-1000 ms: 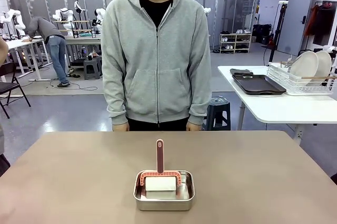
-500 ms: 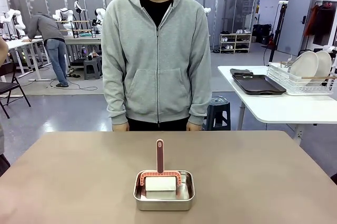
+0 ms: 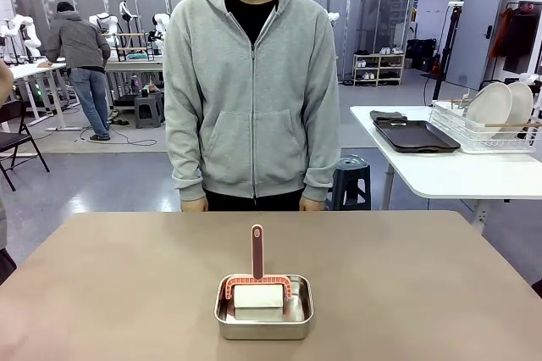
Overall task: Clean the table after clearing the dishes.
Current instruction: Place the Lint Roller back on top of the Airtight Container.
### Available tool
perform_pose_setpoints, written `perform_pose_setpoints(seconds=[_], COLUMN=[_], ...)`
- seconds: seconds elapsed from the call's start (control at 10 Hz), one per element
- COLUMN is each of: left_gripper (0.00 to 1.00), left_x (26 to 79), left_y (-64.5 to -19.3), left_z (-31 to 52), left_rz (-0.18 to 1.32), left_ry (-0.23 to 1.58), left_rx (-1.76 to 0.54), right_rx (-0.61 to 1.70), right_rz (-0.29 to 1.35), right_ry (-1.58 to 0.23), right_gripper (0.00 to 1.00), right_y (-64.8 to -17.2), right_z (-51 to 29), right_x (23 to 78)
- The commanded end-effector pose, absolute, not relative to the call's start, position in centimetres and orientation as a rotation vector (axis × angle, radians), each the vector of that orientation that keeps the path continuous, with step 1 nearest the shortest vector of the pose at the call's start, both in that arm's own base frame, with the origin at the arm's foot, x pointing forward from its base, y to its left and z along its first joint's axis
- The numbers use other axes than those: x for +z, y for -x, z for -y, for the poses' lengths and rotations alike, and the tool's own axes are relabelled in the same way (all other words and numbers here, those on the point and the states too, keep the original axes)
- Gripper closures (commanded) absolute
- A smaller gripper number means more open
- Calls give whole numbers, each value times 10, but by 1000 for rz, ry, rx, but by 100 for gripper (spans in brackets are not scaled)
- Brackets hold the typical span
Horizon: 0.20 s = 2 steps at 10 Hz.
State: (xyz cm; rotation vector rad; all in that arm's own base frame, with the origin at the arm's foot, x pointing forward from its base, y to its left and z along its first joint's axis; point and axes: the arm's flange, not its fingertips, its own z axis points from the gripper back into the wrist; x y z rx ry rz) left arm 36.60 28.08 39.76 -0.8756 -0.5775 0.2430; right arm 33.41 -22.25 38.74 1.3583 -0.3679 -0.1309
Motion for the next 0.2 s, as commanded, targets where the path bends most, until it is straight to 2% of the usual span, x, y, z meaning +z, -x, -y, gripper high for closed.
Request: perform_pose_setpoints(seconds=[0.0, 0.1], left_gripper=[0, 0], left_x=[398, 398], left_y=[-365, -365], left_z=[-284, -284], left_rz=[577, 577], left_ry=[869, 869], left_rx=[244, 244], right_rx=[-128, -128], right_rz=[372, 372], right_ry=[-1359, -1359], right_gripper=[0, 0], right_y=[-333, -333], right_z=[222, 222], right_x=[391, 391])
